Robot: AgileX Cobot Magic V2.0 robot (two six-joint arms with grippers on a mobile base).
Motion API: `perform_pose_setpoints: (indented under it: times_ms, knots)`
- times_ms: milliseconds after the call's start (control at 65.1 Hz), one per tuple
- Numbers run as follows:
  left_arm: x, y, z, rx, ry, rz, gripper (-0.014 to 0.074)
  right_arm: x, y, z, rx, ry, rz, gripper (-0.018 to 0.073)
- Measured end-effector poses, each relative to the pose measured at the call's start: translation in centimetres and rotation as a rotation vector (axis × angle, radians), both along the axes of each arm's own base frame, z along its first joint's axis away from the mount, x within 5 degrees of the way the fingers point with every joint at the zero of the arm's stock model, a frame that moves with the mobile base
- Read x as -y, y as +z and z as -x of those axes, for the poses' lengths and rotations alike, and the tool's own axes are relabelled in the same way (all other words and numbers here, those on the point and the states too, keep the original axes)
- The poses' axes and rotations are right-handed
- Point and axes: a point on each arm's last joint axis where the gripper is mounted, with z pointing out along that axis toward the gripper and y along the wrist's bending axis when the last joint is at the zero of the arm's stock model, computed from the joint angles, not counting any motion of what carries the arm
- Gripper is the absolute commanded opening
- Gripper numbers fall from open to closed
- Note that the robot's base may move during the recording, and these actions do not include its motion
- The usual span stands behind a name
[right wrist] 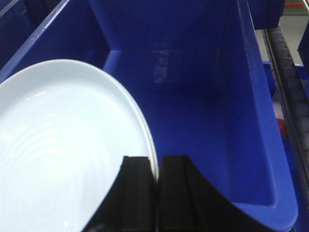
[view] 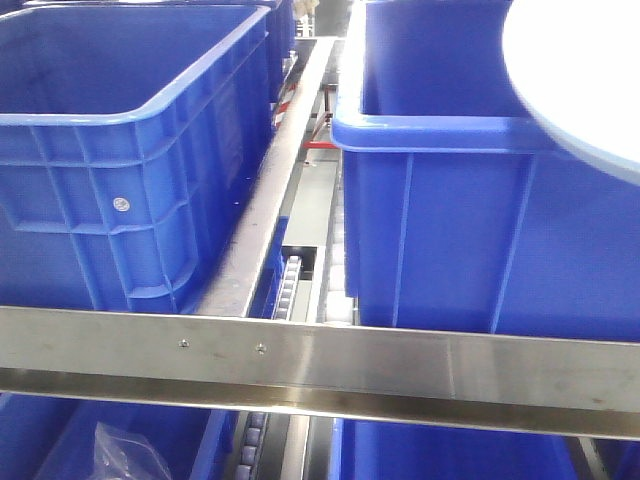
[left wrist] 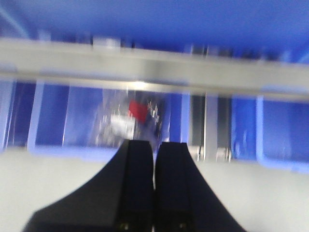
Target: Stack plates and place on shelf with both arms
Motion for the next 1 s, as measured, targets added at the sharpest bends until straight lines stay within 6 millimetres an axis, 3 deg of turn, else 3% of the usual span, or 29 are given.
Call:
perform_pose_setpoints:
  times_ms: [276, 568, 707, 998]
  knots:
    - [-0.2, 4.2, 1.4, 0.235, -0.002, 0.045, 0.0085, 0.0, 0.0, 0.0, 0.000, 0.000, 0.000, 0.0057]
    - [-0.8, 7.2, 4.1, 0.443, -0.018, 0.053, 0.0085, 0.0, 0.0, 0.0, 0.000, 0.000, 0.000, 0.0057]
    - [-1.1, 6.9, 5.5, 0.491, -0.019, 0.057, 0.0085, 0.0, 0.0, 0.0, 0.000, 0.000, 0.002, 0.0057]
    - [-1.5, 4.3, 7.8, 0.516, -0.029, 0.039, 0.0085, 0.0, 0.0, 0.0, 0.000, 0.000, 0.002, 0.0057]
